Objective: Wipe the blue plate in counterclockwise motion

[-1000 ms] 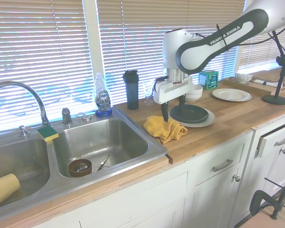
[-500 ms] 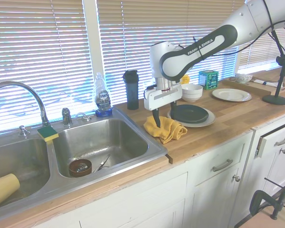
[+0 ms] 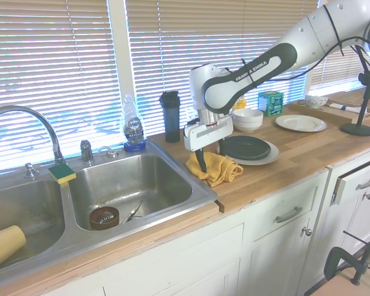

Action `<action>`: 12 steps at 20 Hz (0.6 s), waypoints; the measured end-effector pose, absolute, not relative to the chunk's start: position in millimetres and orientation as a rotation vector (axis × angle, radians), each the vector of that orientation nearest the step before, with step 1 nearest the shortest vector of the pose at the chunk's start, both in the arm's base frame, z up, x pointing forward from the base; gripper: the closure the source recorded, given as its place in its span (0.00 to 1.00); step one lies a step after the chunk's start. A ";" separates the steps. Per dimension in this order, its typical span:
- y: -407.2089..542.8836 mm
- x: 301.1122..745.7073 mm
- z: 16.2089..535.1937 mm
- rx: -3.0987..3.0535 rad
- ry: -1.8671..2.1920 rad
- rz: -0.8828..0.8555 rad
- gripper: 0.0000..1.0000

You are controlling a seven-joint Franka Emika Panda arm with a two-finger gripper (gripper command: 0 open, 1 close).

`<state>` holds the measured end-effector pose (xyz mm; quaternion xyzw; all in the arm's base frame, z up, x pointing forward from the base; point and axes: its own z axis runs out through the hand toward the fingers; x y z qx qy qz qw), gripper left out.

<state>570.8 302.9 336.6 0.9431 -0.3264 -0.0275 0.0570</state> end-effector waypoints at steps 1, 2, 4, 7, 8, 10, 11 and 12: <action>302.5 571.0 336.6 2.859 -0.991 -0.083 1.00; 302.2 571.2 336.6 2.859 -0.992 -0.083 1.00; 302.2 571.3 336.6 2.859 -0.992 -0.082 1.00; 302.6 571.5 336.8 2.862 -0.992 -0.079 1.00; 302.9 571.6 337.1 2.864 -0.992 -0.077 1.00; 303.4 571.8 337.6 2.867 -0.992 -0.073 1.00; 303.5 571.8 337.9 2.868 -0.993 -0.072 1.00; 303.6 571.8 338.2 2.868 -0.993 -0.071 1.00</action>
